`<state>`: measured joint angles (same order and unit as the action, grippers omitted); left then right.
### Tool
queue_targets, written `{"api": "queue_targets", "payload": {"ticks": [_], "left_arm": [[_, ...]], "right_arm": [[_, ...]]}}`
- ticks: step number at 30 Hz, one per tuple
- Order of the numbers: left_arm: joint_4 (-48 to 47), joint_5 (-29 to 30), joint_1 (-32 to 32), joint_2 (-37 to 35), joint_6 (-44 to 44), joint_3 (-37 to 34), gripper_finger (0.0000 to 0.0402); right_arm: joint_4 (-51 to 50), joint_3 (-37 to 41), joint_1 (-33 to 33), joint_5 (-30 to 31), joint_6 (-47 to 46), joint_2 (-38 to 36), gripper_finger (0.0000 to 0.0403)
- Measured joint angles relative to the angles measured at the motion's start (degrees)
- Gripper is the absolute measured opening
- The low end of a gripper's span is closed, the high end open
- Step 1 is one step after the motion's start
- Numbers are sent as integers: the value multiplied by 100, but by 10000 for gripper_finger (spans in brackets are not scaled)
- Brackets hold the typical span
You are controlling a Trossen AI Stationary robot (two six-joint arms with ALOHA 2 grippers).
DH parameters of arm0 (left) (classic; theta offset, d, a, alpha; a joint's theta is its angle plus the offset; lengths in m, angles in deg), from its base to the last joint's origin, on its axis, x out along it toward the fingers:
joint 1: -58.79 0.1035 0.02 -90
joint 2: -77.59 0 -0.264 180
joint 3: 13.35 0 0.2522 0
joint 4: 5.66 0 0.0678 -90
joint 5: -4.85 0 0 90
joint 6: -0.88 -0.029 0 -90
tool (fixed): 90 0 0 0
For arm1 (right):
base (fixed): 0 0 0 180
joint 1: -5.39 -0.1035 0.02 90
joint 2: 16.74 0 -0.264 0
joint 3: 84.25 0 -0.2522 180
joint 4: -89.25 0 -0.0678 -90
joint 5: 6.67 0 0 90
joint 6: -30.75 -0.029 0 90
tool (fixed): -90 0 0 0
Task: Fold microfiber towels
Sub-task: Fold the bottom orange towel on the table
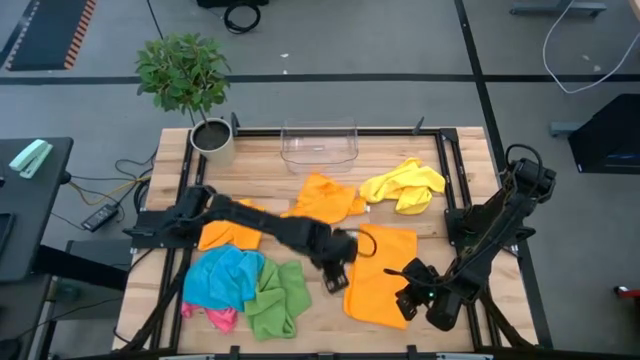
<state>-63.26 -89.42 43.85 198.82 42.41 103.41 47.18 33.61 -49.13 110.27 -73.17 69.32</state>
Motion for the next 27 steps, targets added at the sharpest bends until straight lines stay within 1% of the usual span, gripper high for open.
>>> {"api": "queue_targets", "payload": {"ticks": [4, 8, 11, 15, 18, 23, 27], "left_arm": [[1126, 24, -349, 0, 1037, -338, 167], [2756, 151, -570, 0, 2218, -1109, 158], [3791, 241, -650, 0, 3177, -1711, 150], [4482, 635, -819, 2, 4322, -2267, 142], [4748, 763, -923, 4, 4657, -2465, 140], [5164, 769, -1066, 83, 4637, -2445, 144], [5127, 758, -1108, 321, 4635, -2354, 145]], "right_arm": [[23, 0, -109, 0, 11, 0, 2], [24, 0, -169, -1, 36, 0, 2], [38, 0, -166, -57, 150, 0, 2], [102, 0, -166, -109, 427, 0, 2], [106, 0, -164, -127, 514, 0, 2], [106, 0, -125, -151, 516, 0, 2], [107, 0, -41, -151, 470, 0, 2]]}}
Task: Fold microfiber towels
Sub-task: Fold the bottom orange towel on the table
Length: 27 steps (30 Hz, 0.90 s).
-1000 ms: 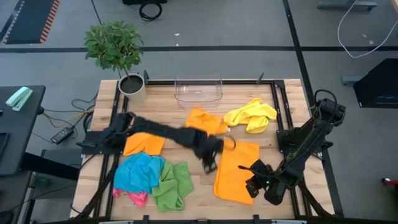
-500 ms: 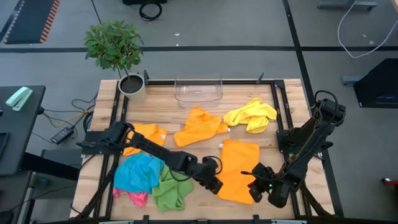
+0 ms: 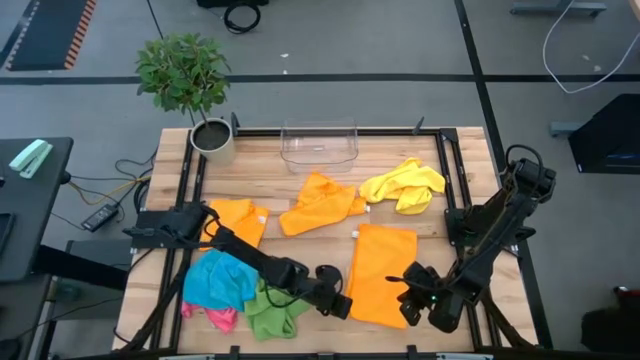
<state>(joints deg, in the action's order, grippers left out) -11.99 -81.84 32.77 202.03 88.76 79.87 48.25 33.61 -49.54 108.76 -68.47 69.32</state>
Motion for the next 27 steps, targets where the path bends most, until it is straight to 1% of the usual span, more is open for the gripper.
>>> {"api": "queue_targets", "payload": {"ticks": [7, 10, 15, 18, 27], "left_arm": [[296, 5, 9, 125, -129, 5, 138], [274, 11, 7, 120, -177, 12, 139], [298, 14, 9, 216, -58, 4, 131], [628, 14, 9, 300, 14, 18, 127], [637, 98, 109, 308, 93, 14, 128]], "right_arm": [[123, 0, 32, -10, -20, 0, 2], [133, 0, 32, -26, -96, 0, 2], [139, 0, 32, -26, -122, 0, 2], [131, 0, 32, -26, -109, 0, 2], [94, 0, 32, -24, 0, 0, 2]]}}
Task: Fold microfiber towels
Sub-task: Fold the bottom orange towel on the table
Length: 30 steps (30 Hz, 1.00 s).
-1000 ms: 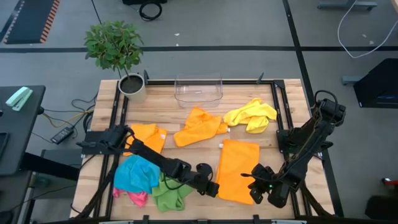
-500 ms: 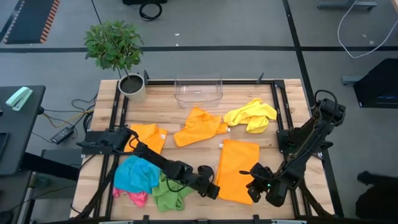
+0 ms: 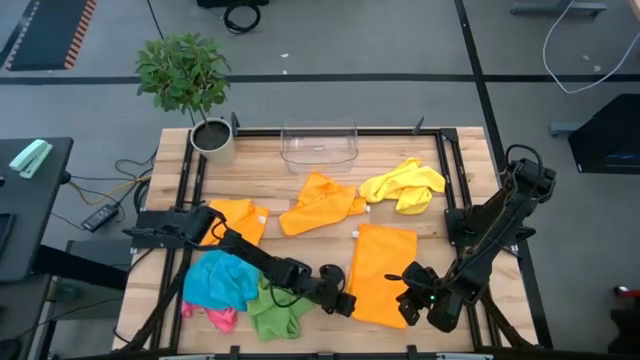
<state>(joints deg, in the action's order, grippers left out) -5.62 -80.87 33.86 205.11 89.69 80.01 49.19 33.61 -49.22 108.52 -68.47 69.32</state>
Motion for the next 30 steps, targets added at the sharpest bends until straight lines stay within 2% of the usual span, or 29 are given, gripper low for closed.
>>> {"api": "queue_targets", "payload": {"ticks": [21, 27, 30], "left_arm": [[-424, -67, 186, 50, 105, 53, 112], [-517, -269, 198, 414, -87, 619, 112], [-1043, -281, 221, 490, -218, 893, 111]], "right_arm": [[-77, 0, 0, 0, 48, 0, 2], [-79, 0, 11, 2, 35, 0, 2], [-73, 0, 11, 0, 17, 0, 2]]}}
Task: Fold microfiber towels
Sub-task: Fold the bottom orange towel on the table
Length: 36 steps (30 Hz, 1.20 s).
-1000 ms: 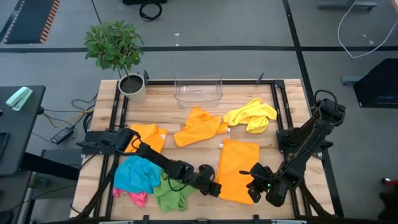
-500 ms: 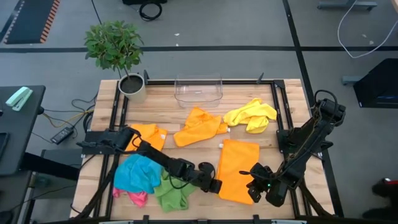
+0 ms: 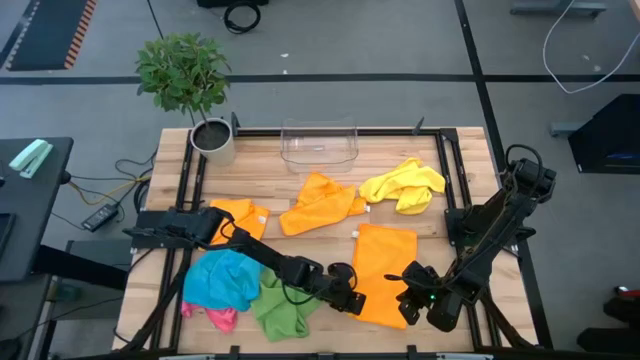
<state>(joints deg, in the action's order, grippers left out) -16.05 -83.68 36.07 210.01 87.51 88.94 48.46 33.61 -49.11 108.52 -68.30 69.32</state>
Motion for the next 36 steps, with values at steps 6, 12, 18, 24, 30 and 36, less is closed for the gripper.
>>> {"api": "queue_targets", "payload": {"ticks": [6, 12, 18, 24, 30, 36], "left_arm": [[-613, 27, 17, 19, -128, 236, 81], [-729, 144, 4, 34, -447, 437, 11], [-1079, 69, 7, 19, -913, 992, 7], [-2593, 90, -139, 12, -1080, 1520, 10], [-2763, 134, -273, 4, -976, 1485, 16], [-2816, 153, -170, -5, -1118, 1419, 67]], "right_arm": [[7, 0, 0, -39, -69, 0, 2], [6, 0, 0, -28, -84, 0, 2], [32, 0, 0, -30, -84, 0, 2], [46, 0, -46, -194, -78, 0, 2], [44, 0, -39, -177, -53, 0, 2], [133, 0, -37, -122, -41, 0, 2]]}}
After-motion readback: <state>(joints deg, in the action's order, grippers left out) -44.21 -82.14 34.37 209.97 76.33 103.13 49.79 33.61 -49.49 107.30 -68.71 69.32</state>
